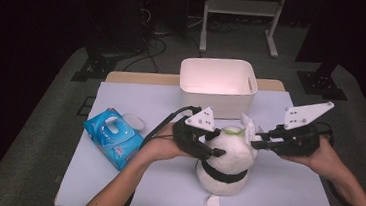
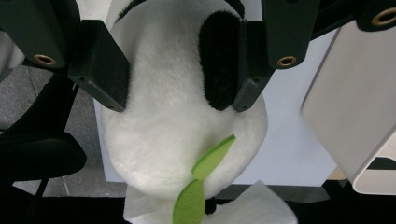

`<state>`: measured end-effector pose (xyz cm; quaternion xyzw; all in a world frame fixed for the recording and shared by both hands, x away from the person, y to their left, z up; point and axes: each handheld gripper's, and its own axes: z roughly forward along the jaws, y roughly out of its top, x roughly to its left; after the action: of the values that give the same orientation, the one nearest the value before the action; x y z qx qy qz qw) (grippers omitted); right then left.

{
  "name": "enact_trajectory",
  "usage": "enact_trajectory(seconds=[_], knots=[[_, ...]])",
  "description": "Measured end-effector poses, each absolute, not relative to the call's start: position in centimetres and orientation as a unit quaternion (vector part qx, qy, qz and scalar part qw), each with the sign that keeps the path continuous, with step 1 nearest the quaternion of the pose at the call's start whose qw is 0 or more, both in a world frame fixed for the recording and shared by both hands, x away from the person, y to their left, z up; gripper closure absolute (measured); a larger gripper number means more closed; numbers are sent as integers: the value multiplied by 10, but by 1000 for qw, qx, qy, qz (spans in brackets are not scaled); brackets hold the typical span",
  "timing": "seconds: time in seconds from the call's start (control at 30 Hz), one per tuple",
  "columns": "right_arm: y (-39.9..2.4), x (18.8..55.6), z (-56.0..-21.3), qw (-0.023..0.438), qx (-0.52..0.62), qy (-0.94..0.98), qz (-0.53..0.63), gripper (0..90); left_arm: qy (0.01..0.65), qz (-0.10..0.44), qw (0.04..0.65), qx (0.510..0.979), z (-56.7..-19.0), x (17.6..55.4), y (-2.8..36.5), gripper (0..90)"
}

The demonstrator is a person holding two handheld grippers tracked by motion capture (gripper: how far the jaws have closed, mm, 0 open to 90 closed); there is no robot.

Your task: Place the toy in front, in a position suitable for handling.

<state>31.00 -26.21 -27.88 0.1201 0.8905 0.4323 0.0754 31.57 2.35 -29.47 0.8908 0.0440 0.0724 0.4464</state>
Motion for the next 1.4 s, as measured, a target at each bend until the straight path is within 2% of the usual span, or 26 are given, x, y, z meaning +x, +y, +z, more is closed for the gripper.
enact_trajectory(seconds=[0.2,0.4,0.5,0.67,1.07,1.4], knots=[[-254,313,-274,71,112,894,429,763,47,69,461,883,-299,316,30,390],[-263,313,-285,67,126,896,421,763,65,64,464,881,-308,319,37,276],[-265,313,-292,69,133,902,404,761,81,41,486,869,-319,324,42,239],[-267,312,-290,68,132,897,417,761,79,38,489,868,-321,324,41,318],[-241,313,-257,82,94,905,408,760,45,60,461,884,-311,315,22,337],[-278,323,-279,81,152,905,390,759,41,59,460,885,-310,315,22,353]])
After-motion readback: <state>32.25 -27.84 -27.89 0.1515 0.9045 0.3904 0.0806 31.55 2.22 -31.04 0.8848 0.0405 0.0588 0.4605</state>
